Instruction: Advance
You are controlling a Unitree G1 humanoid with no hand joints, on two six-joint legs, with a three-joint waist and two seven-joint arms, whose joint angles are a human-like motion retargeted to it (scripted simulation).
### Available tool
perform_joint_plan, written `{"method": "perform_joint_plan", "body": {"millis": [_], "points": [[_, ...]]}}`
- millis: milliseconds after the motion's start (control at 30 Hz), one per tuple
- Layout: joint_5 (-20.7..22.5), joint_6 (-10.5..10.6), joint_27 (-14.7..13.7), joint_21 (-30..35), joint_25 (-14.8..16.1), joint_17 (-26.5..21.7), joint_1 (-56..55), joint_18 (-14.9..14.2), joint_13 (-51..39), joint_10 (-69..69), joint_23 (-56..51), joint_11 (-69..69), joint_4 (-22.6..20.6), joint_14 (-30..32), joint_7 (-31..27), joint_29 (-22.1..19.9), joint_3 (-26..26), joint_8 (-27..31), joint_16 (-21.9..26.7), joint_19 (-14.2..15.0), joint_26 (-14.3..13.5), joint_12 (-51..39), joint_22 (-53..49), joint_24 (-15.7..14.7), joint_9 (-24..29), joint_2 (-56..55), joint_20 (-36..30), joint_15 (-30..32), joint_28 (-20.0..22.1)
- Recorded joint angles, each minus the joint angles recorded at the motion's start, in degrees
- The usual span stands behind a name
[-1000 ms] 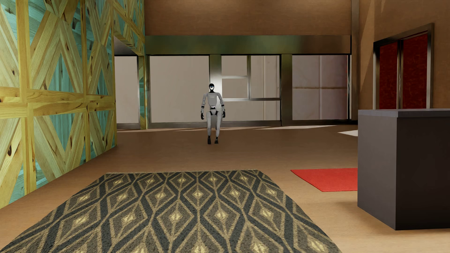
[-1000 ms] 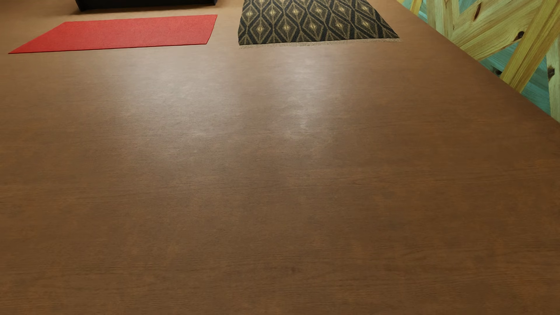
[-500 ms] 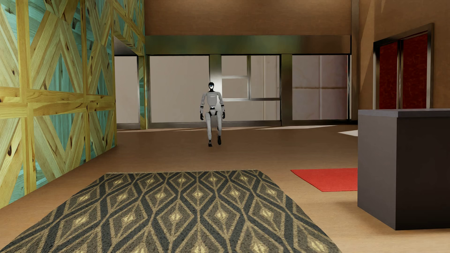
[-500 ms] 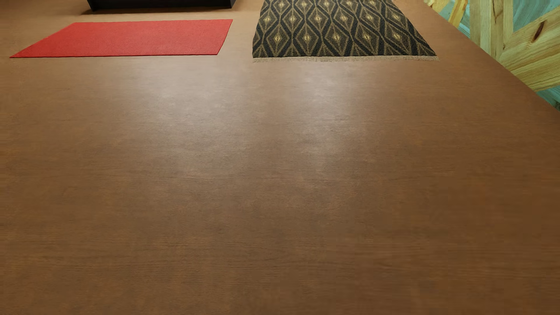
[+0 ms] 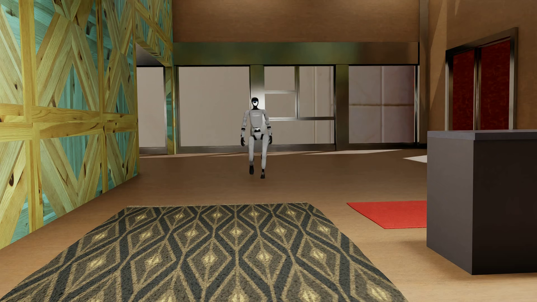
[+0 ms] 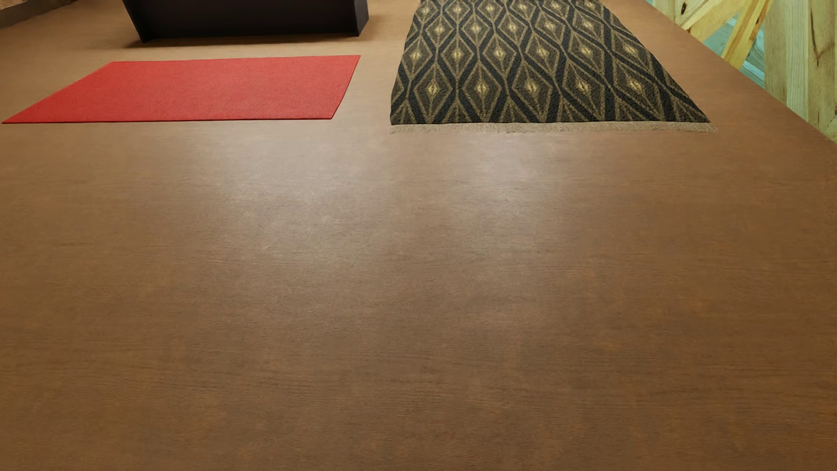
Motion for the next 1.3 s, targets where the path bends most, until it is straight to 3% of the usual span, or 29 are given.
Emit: {"method": "perform_joint_plan", "body": {"millis": [67,167,233,267,300,333,400,433,467,567,633,733,767,800,833,867,900,933,967,1000,1033,1067,1133,1167,1233,1300], "points": [[0.55,0.93,0.0,0.93,0.0,0.89,10.43,0.0,1.61,-4.26,1.52,-0.27,1.16,-6.91,0.0,0.0,-5.82,0.0,1.58,0.0,0.0,-3.13,-1.33,0.0,0.81,-7.46,0.8,-4.61,0.0],[0.94,2.32,0.0,0.63,0.0,1.16,21.08,0.0,5.73,-7.86,-2.04,-21.82,4.44,-15.21,0.0,0.0,-13.53,0.0,3.64,0.0,0.0,-8.72,-4.47,0.0,1.49,-15.07,3.51,-2.08,0.0],[0.99,2.24,0.0,0.98,0.0,1.4,25.05,0.0,7.27,-8.61,-3.02,-41.5,5.12,-20.07,0.0,0.0,-16.69,0.0,4.36,0.0,0.0,-12.52,-6.39,0.0,0.44,-16.46,5.83,4.49,0.0],[1.38,2.4,0.0,1.48,0.0,1.54,26.73,0.0,7.97,-8.48,-1.54,-68.08,6.01,-21.3,0.0,0.0,-17.6,0.0,4.34,0.0,0.0,-14.03,-7.6,0.0,-0.2,-15.89,6.65,20.96,0.0],[1.67,2.43,0.0,0.72,0.0,1.95,28.3,0.0,8.6,-8.32,-1.03,-52.51,6.82,-20.58,0.0,0.0,-18.5,0.0,4.28,0.0,0.0,-15.4,-8.6,0.0,-0.22,-17.14,7.38,14.08,0.0],[2.5,2.84,0.0,1.25,0.0,2.09,29.82,0.0,8.99,-7.5,-0.03,-46.47,8.01,-16.93,0.0,0.0,-19.22,0.0,3.97,0.0,0.0,-15.83,-9.74,0.0,0.05,-19.05,8.87,4.94,0.0],[4.25,3.46,0.0,2.92,0.0,2.69,28.19,0.0,10.15,2.72,2.67,-38.77,9.44,-0.77,0.0,0.0,-20.25,0.0,2.17,0.0,0.0,-14.19,-9.47,0.0,-1.02,-19.84,10.07,8.01,0.0],[6.68,4.02,0.0,1.91,0.0,2.98,25.1,0.0,10.7,10.52,3.15,-36.65,10.46,8.09,0.0,0.0,-19.18,0.0,1.41,0.0,0.0,-12.34,-9.21,0.0,-1.12,-17.61,9.73,4.29,0.0],[8.01,4.0,0.0,2.35,0.0,2.95,19.11,0.0,10.35,21.71,2.6,-36.36,10.29,11.29,0.0,0.0,-18.12,0.0,0.98,0.0,0.0,-11.87,-8.96,0.0,-0.99,-14.94,8.78,1.02,0.0],[10.04,2.39,0.0,3.29,0.0,2.34,3.15,0.0,7.04,40.71,-0.09,-40.65,9.39,8.19,0.0,0.0,-10.99,0.0,0.5,0.0,0.0,-8.74,-6.16,0.0,-0.03,-2.23,5.49,-3.22,0.0],[9.19,0.37,0.0,3.07,0.0,1.42,-4.4,0.0,4.19,34.84,-3.63,-44.82,8.63,9.78,0.0,0.0,-4.52,0.0,0.98,0.0,0.0,-6.54,-3.38,0.0,0.96,6.83,4.37,-4.65,0.0],[8.09,-0.18,0.0,1.21,0.0,-1.69,-10.44,0.0,-0.64,9.1,-10.8,-47.84,9.02,19.43,0.0,0.0,2.19,0.0,1.32,0.0,0.0,-2.7,-0.37,0.0,2.19,16.65,3.9,-9.28,0.0],[7.95,-0.1,0.0,0.11,0.0,-2.6,-11.16,0.0,-2.56,-0.36,-12.04,-47.48,8.99,16.51,0.0,0.0,3.98,0.0,1.16,0.0,0.0,-2.22,1.28,0.0,1.9,17.77,2.42,-11.55,0.0],[8.08,0.15,0.0,-1.83,0.0,-3.04,-10.64,0.0,-3.77,-6.73,-13.12,-47.73,8.78,0.36,0.0,0.0,4.91,0.0,0.84,0.0,0.0,-1.03,2.69,0.0,1.59,20.19,1.76,-13.65,0.0],[7.28,-0.24,0.0,-2.44,0.0,-3.21,-10.45,0.0,-5.44,-16.02,-12.86,-47.08,8.9,-9.23,0.0,0.0,6.73,0.0,0.82,0.0,0.0,-0.76,4.83,0.0,1.07,21.18,-1.07,-14.03,0.0],[6.43,-0.38,0.0,-3.57,0.0,-3.21,-10.9,0.0,-6.1,-7.93,-13.01,-45.88,8.51,-12.12,0.0,0.0,7.39,0.0,0.54,0.0,0.0,0.42,6.14,0.0,1.2,23.14,-1.32,-12.58,0.0],[5.47,-0.9,0.0,-4.36,0.0,-3.03,-12.8,0.0,-6.34,-8.1,-12.7,-43.62,7.17,-7.38,0.0,0.0,7.51,0.0,0.07,0.0,0.0,1.25,6.82,0.0,1.09,23.97,-1.7,-9.44,0.0],[4.24,-1.08,0.0,-5.48,0.0,-2.76,-12.83,0.0,-5.4,-6.63,-12.52,-41.15,6.16,1.92,0.0,0.0,8.44,0.0,-0.41,0.0,0.0,2.08,7.69,0.0,0.55,24.65,-2.55,-3.77,0.0],[2.95,-1.76,0.0,-6.26,0.0,-1.87,-13.56,0.0,-4.09,-3.61,-11.26,-37.05,4.64,8.15,0.0,0.0,8.05,0.0,-0.86,0.0,0.0,2.76,8.46,0.0,-0.22,24.33,-2.2,5.99,0.0],[1.4,-2.22,0.0,-6.59,0.0,-1.12,-12.64,0.0,-2.09,-0.61,-9.99,-30.02,3.15,9.45,0.0,0.0,7.52,0.0,-1.12,0.0,0.0,3.77,7.86,0.0,-0.86,21.44,0.01,17.87,0.0],[0.42,-2.33,0.0,-6.04,0.0,-0.53,-10.62,0.0,-1.01,0.97,-8.85,-21.7,1.9,8.83,0.0,0.0,7.72,0.0,-1.2,0.0,0.0,3.48,6.75,0.0,-0.53,16.08,1.56,25.1,0.0],[-0.04,-2.2,0.0,-4.24,0.0,-0.33,-8.3,0.0,-0.5,2.15,-7.53,-11.69,-0.09,7.65,0.0,0.0,6.74,0.0,-1.13,0.0,0.0,3.0,5.09,0.0,-0.27,9.6,2.12,21.76,0.0],[1.0,-0.98,0.0,-1.31,0.0,0.67,0.46,0.0,-0.69,0.86,-4.08,-0.35,-0.49,1.77,0.0,0.0,2.17,0.0,-0.8,0.0,0.0,-0.5,4.78,0.0,1.04,0.16,1.68,-1.06,0.0],[1.31,-0.35,0.0,-0.87,0.0,1.24,5.09,0.0,-0.31,-1.25,-3.09,0.54,0.07,-2.23,0.0,0.0,-1.06,0.0,-0.33,0.0,0.0,-2.05,3.18,0.0,1.27,-4.55,2.26,-4.95,0.0],[1.27,1.2,0.0,0.38,0.0,1.61,13.74,0.0,1.85,-5.4,-4.08,-7.52,2.71,-9.65,0.0,0.0,-8.93,0.0,1.54,0.0,0.0,-5.86,0.37,0.0,1.77,-11.33,3.1,-4.16,0.0],[0.58,1.76,0.0,2.05,0.0,1.57,20.66,0.0,4.21,-8.22,-5.51,-24.59,4.54,-15.94,0.0,0.0,-13.91,0.0,3.63,0.0,0.0,-10.22,-2.45,0.0,1.97,-15.45,3.69,-0.48,0.0]]}}
